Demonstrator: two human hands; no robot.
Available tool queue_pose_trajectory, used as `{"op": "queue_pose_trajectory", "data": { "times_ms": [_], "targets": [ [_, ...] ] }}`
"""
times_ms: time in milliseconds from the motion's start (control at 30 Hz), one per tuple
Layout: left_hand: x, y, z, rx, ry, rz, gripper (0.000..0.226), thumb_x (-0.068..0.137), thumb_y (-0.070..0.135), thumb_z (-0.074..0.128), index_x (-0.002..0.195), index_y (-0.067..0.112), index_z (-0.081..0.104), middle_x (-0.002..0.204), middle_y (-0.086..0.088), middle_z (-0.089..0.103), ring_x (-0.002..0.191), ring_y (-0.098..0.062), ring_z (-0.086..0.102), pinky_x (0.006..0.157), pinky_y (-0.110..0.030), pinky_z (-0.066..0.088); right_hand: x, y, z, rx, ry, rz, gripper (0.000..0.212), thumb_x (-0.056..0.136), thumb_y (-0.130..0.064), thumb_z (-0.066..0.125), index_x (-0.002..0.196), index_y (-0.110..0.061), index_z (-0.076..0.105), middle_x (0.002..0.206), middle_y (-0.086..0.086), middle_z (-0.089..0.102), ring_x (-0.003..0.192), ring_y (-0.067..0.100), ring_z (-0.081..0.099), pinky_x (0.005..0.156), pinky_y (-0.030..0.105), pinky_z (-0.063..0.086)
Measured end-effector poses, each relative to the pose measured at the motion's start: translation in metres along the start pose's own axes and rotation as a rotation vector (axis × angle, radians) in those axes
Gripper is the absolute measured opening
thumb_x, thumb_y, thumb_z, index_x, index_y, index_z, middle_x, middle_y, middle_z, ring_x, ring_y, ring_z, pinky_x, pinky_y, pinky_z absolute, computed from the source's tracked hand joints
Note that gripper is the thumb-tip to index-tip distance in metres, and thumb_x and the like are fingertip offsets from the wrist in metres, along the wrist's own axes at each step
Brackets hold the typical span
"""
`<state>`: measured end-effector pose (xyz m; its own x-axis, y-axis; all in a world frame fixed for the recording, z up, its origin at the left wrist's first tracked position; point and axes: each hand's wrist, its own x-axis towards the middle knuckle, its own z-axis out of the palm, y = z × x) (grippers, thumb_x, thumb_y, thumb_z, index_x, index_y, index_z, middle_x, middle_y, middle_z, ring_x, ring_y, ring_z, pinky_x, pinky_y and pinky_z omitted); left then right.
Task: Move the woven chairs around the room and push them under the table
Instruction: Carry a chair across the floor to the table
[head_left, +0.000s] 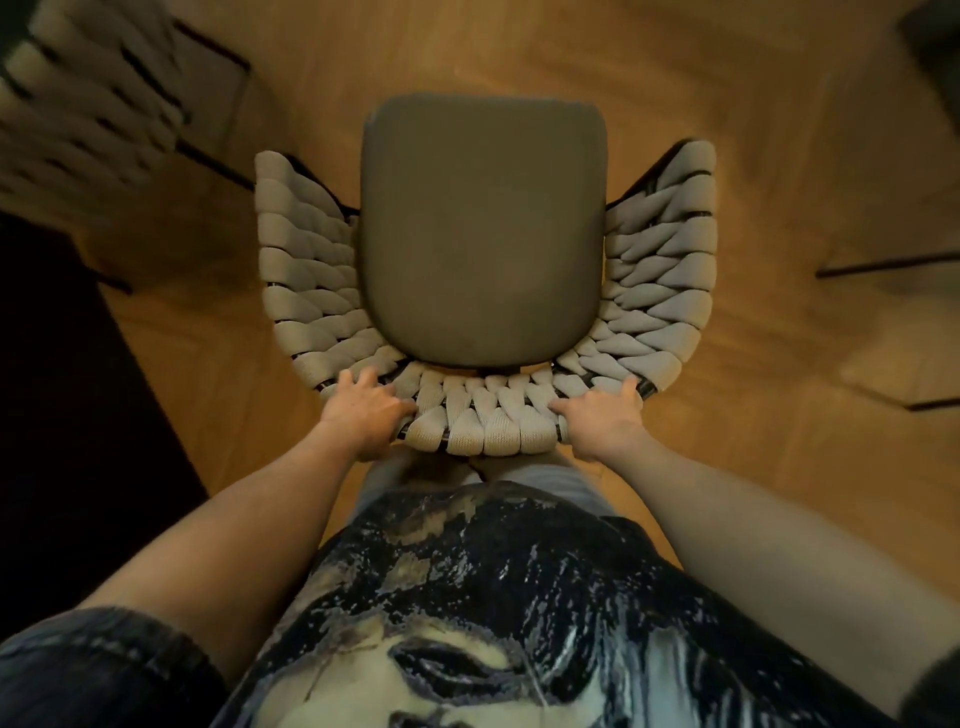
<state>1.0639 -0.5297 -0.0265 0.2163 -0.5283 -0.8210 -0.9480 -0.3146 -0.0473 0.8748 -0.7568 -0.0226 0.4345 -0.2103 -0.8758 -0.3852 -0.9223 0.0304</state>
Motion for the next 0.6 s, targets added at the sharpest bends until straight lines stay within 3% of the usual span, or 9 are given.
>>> {"op": "queue_pose_trajectory", "data": {
  "times_ms": [167,600],
  "targets": [
    [0.032,-0.022,-0.047,0.168,0.017,0.088,0.055,0.094,0.037,0.056,0.145,0.046,0.036,0.139,0.001,0.052,0.128,-0.032,0.039,0.097,-0.05,0.034,-0.001,0.004,0.004,0.211,-0.012,0.071,0.054,0.093,-0.015,0.052,0.143,-0.036,0.047,0.117,-0.002,0.065,0.12,0.024,0.056,0.113,0.07,0.013],
    [0.104,-0.054,-0.155,0.515,0.074,0.284,0.056,0.095,0.036,0.058,0.144,0.047,0.034,0.142,0.004,0.048,0.134,-0.03,0.034,0.105,-0.048,0.032,0.008,-0.01,-0.01,0.617,0.033,0.297,0.053,0.091,-0.012,0.061,0.139,-0.031,0.05,0.112,0.001,0.068,0.12,0.028,0.058,0.115,0.072,0.013]
  ]
}}
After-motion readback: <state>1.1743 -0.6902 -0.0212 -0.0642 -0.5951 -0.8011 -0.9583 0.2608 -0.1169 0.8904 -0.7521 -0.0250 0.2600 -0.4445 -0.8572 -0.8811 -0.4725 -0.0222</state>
